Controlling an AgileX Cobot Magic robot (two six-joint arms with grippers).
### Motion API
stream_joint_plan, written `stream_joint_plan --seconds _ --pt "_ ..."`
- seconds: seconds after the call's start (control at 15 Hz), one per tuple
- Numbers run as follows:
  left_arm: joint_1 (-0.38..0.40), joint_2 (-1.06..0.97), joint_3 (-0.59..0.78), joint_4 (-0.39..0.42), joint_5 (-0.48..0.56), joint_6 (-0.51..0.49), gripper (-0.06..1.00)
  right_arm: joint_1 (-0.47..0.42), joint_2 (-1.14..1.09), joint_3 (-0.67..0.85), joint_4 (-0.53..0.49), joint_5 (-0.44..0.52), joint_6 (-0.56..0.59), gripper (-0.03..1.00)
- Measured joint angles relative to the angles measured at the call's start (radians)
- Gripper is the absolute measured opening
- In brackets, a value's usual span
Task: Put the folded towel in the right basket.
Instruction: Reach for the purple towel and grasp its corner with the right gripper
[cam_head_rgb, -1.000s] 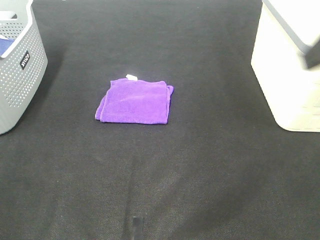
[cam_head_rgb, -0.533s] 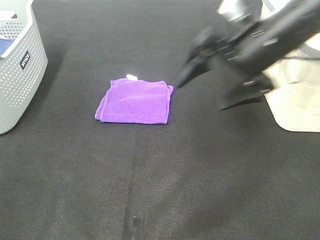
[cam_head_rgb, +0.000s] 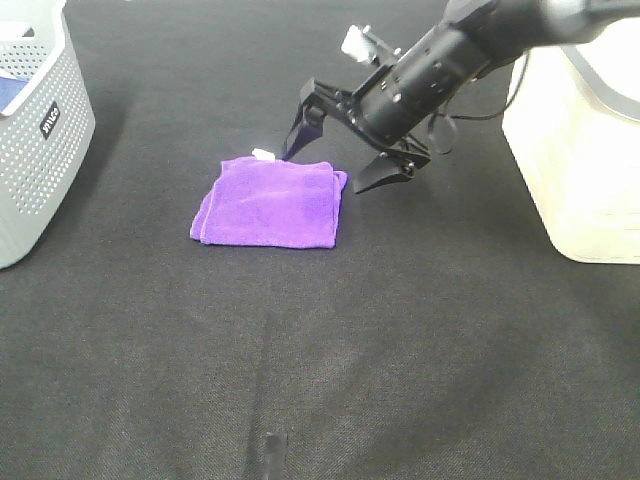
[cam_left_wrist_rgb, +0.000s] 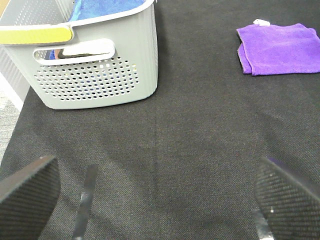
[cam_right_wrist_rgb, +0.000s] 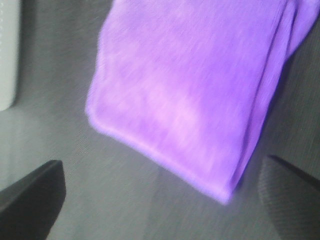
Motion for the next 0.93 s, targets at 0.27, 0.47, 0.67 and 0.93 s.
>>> stream_joint_plan --seconds 0.27,0.47,0.67,0.93 --pt "0.0 0.0 0.0 0.0 0.0 0.0 0.99 0.0 0.104 -0.096 -0.051 -0.007 0.013 0.96" --pt "0.0 0.0 0.0 0.0 0.0 0.0 0.99 -0.012 0.143 -0.099 -0.127 -0.019 0.068 0.95" --pt "0.0 0.0 0.0 0.0 0.0 0.0 0.99 -0.03 0.163 -0.109 -0.096 -0.012 0.082 0.94" --pt "0.0 0.0 0.0 0.0 0.0 0.0 0.99 -0.032 0.166 -0.111 -0.078 -0.013 0.078 0.93"
